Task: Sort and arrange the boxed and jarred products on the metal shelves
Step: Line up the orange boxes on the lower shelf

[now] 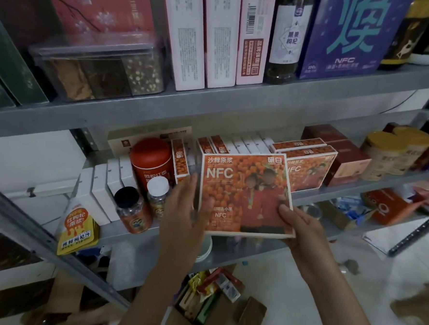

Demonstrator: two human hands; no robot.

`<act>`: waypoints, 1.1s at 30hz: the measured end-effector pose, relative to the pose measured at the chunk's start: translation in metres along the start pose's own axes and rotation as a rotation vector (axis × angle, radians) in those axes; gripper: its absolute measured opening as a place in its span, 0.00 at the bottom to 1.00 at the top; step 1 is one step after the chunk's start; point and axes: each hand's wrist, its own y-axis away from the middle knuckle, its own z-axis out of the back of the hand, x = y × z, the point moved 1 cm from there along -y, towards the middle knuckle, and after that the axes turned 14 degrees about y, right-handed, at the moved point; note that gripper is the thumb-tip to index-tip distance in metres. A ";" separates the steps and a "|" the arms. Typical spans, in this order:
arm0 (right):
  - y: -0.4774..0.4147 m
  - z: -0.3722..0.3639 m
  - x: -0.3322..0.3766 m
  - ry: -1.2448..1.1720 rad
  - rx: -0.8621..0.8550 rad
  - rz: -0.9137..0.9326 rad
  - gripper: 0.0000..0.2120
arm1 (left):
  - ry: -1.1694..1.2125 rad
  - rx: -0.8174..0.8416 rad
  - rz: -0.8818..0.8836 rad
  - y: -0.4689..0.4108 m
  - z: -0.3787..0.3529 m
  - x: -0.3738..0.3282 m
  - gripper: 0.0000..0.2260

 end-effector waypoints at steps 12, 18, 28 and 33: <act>0.029 0.003 0.004 -0.021 -0.033 0.011 0.19 | -0.338 0.133 -0.320 0.008 -0.032 -0.006 0.35; 0.020 0.011 -0.019 -0.018 -0.010 -0.096 0.22 | 0.634 0.059 0.415 0.016 -0.045 -0.017 0.13; 0.006 0.034 -0.025 -0.168 -0.002 -0.099 0.16 | 1.010 0.192 0.528 0.019 -0.031 -0.009 0.30; 0.009 0.046 -0.008 0.037 -0.025 -0.038 0.19 | 0.833 0.226 0.605 0.011 -0.010 0.003 0.28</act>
